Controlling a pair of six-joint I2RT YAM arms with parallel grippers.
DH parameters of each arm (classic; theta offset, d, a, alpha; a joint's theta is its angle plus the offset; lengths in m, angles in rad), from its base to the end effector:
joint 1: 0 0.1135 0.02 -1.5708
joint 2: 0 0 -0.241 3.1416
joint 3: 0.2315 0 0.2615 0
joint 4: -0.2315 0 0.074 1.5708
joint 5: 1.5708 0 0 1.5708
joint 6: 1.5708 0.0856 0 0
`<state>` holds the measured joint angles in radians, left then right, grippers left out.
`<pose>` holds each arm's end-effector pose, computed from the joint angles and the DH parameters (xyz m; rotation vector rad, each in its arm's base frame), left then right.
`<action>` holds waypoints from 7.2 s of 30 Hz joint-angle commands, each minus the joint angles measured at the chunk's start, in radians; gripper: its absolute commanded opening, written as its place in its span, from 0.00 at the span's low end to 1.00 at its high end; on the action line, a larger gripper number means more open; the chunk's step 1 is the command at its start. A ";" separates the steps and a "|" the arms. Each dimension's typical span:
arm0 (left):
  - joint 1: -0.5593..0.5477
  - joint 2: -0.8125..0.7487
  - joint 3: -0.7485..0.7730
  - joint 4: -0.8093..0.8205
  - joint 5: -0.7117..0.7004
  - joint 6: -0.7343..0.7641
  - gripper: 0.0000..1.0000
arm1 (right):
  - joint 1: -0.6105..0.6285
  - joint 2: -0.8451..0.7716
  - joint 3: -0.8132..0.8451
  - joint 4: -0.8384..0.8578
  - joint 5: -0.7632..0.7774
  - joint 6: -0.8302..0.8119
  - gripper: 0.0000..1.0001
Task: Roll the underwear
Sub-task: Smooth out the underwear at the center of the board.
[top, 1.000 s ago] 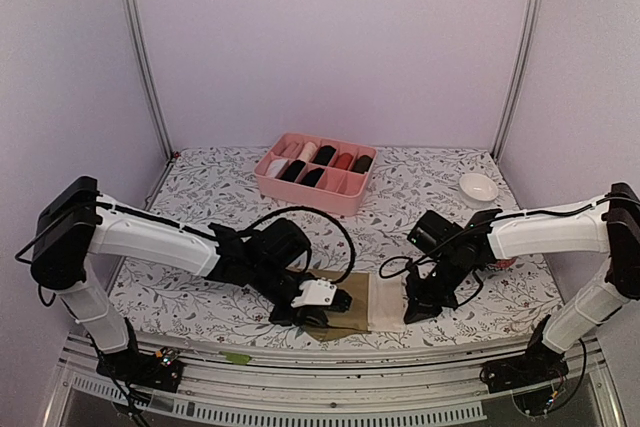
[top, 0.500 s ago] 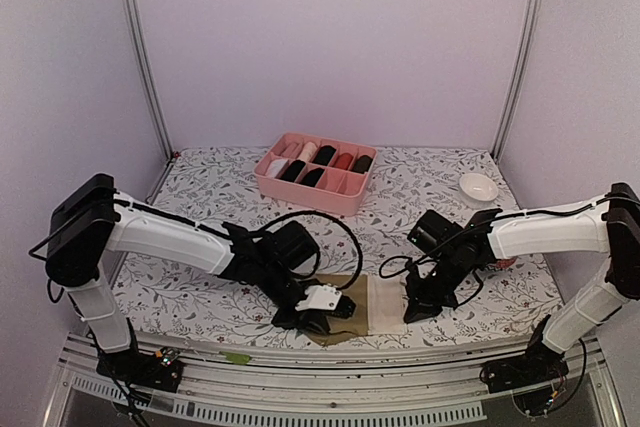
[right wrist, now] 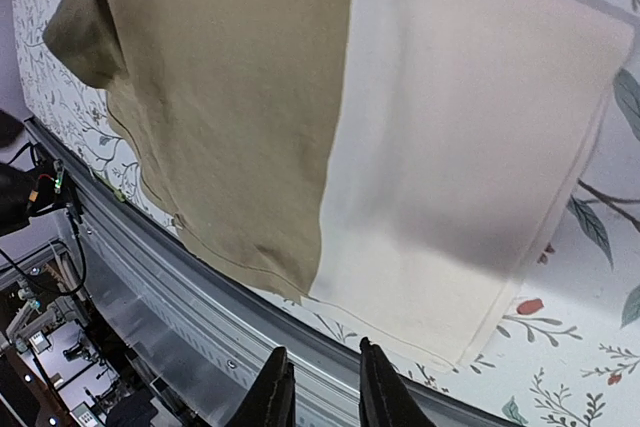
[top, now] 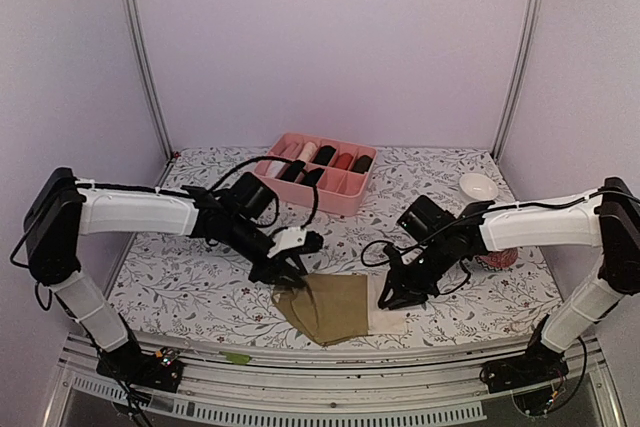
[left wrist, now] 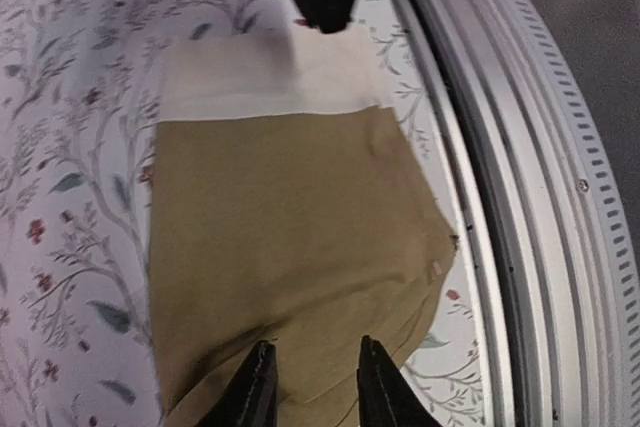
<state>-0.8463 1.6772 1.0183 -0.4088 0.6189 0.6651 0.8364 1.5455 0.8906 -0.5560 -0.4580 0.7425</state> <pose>0.1967 -0.2972 0.1188 1.9131 1.7228 -0.8767 0.1766 0.2521 0.1059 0.2628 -2.9343 -0.8633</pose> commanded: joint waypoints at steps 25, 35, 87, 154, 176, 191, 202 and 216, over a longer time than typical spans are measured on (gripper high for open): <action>0.427 0.053 -0.151 0.116 0.318 -0.612 0.24 | 0.102 0.544 0.677 0.200 -0.068 -0.241 0.39; 0.427 -0.023 -0.295 0.279 0.215 -0.848 0.24 | 0.144 0.655 0.798 0.152 0.021 -0.256 0.46; 0.349 0.116 -0.244 0.351 0.324 -0.984 0.44 | -0.026 0.272 0.211 0.096 0.106 -0.151 0.10; 0.340 -0.161 -0.021 0.311 -0.043 -0.345 0.96 | -0.228 0.079 0.067 0.173 0.027 -0.235 0.40; 0.297 -0.171 -0.080 0.377 -0.195 -0.402 0.96 | -0.187 0.464 0.403 -0.035 0.035 -0.861 0.37; 0.341 -0.086 -0.083 0.318 -0.373 -0.168 0.96 | -0.215 0.565 0.352 -0.146 0.164 -0.747 0.00; 0.278 0.108 0.020 0.199 -0.379 -0.019 0.62 | -0.214 0.525 0.308 -0.154 0.158 -0.617 0.00; 0.333 0.067 -0.180 0.154 -0.524 0.092 0.37 | -0.217 0.533 0.272 -0.141 0.191 -0.600 0.00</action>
<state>-0.5426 1.7638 0.9012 -0.1780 0.1467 0.7128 0.6250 1.9965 1.2480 -0.5716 -0.4164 0.1314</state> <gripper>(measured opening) 0.370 0.009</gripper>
